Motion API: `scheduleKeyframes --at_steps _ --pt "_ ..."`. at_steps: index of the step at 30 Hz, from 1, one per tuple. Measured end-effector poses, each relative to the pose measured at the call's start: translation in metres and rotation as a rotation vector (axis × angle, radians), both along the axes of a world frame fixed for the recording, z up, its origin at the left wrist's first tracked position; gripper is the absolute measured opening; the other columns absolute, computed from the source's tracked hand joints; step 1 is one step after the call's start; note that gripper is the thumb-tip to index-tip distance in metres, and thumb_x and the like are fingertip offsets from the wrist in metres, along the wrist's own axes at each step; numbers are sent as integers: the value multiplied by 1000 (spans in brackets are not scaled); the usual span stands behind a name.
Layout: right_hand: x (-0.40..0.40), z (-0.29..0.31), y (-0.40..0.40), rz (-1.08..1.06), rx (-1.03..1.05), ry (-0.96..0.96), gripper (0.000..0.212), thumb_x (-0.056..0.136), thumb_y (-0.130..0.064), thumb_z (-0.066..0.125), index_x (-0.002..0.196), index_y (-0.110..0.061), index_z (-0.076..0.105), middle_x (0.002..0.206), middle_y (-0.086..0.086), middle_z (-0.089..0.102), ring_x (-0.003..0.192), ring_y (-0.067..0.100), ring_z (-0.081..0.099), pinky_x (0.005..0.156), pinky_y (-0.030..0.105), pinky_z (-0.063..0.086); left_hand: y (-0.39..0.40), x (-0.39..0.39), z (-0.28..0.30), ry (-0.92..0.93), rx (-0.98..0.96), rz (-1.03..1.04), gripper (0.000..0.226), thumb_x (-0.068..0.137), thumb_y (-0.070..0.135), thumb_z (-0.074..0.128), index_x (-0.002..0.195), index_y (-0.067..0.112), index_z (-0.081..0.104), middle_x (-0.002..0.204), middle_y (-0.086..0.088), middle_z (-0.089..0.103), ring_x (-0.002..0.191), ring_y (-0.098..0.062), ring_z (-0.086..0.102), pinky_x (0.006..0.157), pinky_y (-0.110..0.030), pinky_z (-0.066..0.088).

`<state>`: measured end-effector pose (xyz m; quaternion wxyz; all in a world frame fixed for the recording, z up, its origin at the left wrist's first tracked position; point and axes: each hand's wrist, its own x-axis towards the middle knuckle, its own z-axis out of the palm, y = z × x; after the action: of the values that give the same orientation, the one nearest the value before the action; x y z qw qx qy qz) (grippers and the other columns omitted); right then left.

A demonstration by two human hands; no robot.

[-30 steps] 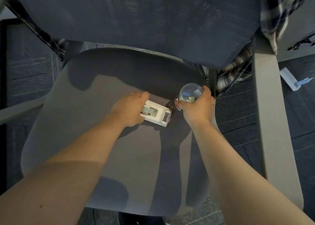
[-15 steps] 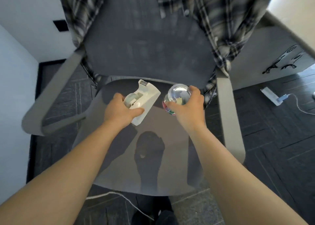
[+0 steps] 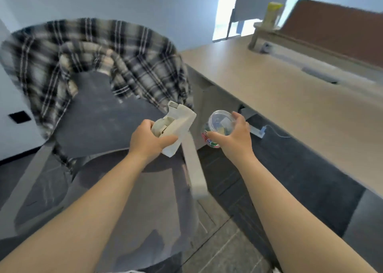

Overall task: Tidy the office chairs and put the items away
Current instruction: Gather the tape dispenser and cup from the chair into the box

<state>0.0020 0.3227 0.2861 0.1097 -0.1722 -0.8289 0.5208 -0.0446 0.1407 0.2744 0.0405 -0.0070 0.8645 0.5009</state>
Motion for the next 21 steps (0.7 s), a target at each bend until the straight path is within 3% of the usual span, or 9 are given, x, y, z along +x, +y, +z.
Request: scheduleKeyframes --at_steps 4,9,14,21 --pt "55 26 71 -112 11 34 82 70 -19 75 137 -11 28 137 7 36 106 10 37 87 22 34 74 27 30 32 41 -117 37 64 28 76 70 24 39 76 7 49 69 -12 48 61 -31 43" --pt "143 43 173 -276 103 55 80 69 -25 76 135 -8 33 136 9 42 122 23 42 91 25 35 182 90 51 100 31 -255 38 69 25 74 87 11 45 73 7 45 64 -10 44 52 -24 32" --pt "247 54 279 -441 145 35 77 67 -29 77 131 -6 39 131 13 49 118 28 48 101 39 42 293 167 58 119 26 -396 38 69 22 75 90 10 46 73 8 47 64 -5 44 51 -22 32" --pt "375 67 409 -688 187 2 72 72 -32 73 129 -3 41 131 17 51 118 32 48 96 36 40 439 251 67 110 27 -576 38 70 29 74 92 12 47 79 2 50 77 -20 49 55 -23 37"
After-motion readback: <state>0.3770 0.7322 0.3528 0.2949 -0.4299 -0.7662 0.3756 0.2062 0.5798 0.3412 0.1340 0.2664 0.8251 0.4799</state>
